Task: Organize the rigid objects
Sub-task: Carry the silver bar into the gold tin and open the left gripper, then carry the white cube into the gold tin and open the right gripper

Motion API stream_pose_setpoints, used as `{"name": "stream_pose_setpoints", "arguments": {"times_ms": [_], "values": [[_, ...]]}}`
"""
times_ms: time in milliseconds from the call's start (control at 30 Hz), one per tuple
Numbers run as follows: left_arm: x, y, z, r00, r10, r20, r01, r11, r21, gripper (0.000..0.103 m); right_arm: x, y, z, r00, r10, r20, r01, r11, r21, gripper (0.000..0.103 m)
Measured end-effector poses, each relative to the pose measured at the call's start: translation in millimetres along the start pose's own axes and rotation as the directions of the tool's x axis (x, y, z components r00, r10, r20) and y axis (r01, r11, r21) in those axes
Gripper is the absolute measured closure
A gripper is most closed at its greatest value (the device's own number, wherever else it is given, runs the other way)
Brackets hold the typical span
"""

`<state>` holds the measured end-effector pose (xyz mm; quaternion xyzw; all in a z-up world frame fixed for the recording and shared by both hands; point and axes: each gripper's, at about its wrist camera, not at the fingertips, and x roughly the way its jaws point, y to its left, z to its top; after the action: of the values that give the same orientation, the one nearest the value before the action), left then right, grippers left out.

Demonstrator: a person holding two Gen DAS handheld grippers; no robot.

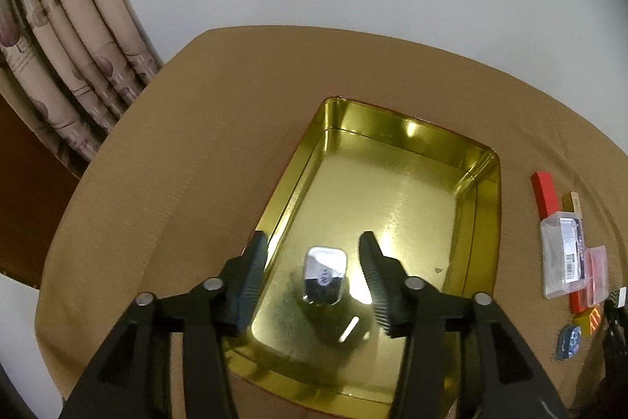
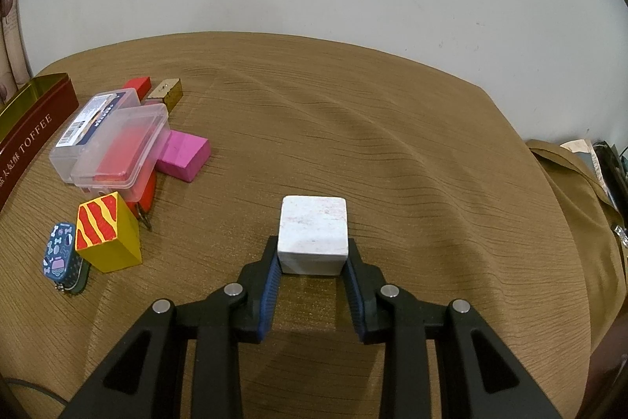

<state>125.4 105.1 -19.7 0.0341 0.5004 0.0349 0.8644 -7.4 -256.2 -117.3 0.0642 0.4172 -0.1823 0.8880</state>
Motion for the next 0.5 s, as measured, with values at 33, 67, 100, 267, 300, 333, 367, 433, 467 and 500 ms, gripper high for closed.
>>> {"name": "stream_pose_setpoints", "arguments": {"times_ms": [33, 67, 100, 267, 300, 333, 367, 433, 467, 500], "values": [[-1, 2, 0, 1.0, 0.002, 0.005, -0.002, 1.0, 0.0, 0.052, 0, 0, 0, 1.0, 0.0, 0.0, 0.0, 1.0, 0.0, 0.072], [-4, 3, -1, 1.0, 0.007, 0.011, -0.007, 1.0, 0.0, 0.051, 0, 0, 0, 1.0, 0.0, 0.0, 0.0, 1.0, 0.0, 0.072], [-6, 4, -2, 1.0, 0.01, 0.016, -0.01, 1.0, 0.002, 0.05, 0, 0, 0, 1.0, 0.0, 0.0, 0.0, 1.0, 0.001, 0.072], [-13, 7, -16, 1.0, 0.01, 0.006, -0.01, 1.0, -0.007, 0.049, 0, 0, 0, 1.0, 0.0, 0.0, 0.0, 1.0, 0.0, 0.072], [-13, 8, -20, 1.0, 0.006, 0.003, -0.006, 1.0, -0.014, 0.048, 0, 0, 0, 1.0, 0.001, 0.0, -0.001, 1.0, 0.001, 0.072], [-15, 8, -25, 1.0, 0.003, 0.001, -0.003, 1.0, -0.021, 0.047, 0, 0, 0, 1.0, 0.001, 0.0, -0.001, 1.0, 0.002, 0.072], [-16, 9, -28, 1.0, 0.005, 0.0, -0.005, 1.0, -0.023, 0.047, 0, 0, 0, 1.0, 0.002, 0.0, -0.002, 1.0, 0.001, 0.072], [-19, 9, -37, 1.0, 0.016, 0.001, -0.016, 1.0, -0.02, 0.045, 0, 0, 0, 1.0, 0.002, 0.0, -0.002, 1.0, 0.001, 0.072], [-20, 9, -40, 1.0, 0.023, 0.003, -0.023, 1.0, -0.015, 0.044, 0, 0, 0, 1.0, 0.002, 0.0, -0.002, 1.0, 0.001, 0.072], [-21, 9, -43, 1.0, 0.031, 0.007, -0.031, 0.999, -0.01, 0.044, 0, -1, 0, 1.0, 0.003, 0.0, -0.003, 1.0, 0.002, 0.072]]}}
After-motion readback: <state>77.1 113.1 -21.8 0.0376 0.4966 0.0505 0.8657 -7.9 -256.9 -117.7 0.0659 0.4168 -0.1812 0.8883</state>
